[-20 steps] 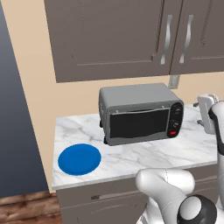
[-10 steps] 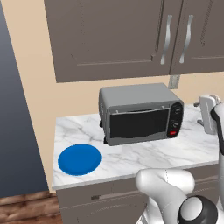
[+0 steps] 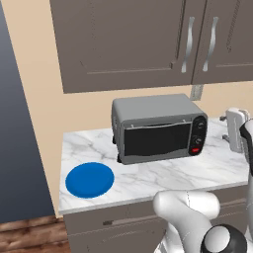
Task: Pull the toaster oven rack outwards. Pick up the baguette from the plate and place it on the toaster oven rack. Close the toaster oven door fully and set the temperature to the lowest setting.
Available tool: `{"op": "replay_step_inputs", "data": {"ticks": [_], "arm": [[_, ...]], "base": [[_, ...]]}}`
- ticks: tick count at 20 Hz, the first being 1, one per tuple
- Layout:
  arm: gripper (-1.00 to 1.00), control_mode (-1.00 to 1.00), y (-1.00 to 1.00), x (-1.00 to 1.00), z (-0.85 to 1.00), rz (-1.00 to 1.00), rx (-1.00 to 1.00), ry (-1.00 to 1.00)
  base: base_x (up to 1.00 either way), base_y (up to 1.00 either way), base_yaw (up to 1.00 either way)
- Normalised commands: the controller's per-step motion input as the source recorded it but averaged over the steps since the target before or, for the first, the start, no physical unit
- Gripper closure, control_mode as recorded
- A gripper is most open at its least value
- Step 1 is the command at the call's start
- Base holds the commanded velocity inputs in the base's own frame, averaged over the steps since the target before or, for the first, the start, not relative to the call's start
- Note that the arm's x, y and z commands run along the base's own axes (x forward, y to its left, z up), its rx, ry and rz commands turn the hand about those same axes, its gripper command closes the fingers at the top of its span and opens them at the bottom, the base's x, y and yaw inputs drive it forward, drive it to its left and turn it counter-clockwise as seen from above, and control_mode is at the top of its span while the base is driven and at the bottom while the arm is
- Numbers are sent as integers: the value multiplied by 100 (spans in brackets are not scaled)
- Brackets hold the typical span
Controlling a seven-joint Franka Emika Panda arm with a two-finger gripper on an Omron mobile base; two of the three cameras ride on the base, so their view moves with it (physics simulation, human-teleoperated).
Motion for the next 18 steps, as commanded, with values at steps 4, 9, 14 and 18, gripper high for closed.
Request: {"op": "replay_step_inputs", "data": {"ticks": [4, 9, 14, 18], "arm": [[-100, -100, 11, 0, -6, 0, 0, -5], [-100, -100, 8, 0, -14, 0, 0, -1], [-100, -100, 0, 0, -4, 0, 0, -1], [-100, -100, 0, 8, 0, 2, 0, -1]], "base": [[0, 0, 0], [0, 0, 0], [0, 0, 0], [0, 0, 0]]}}
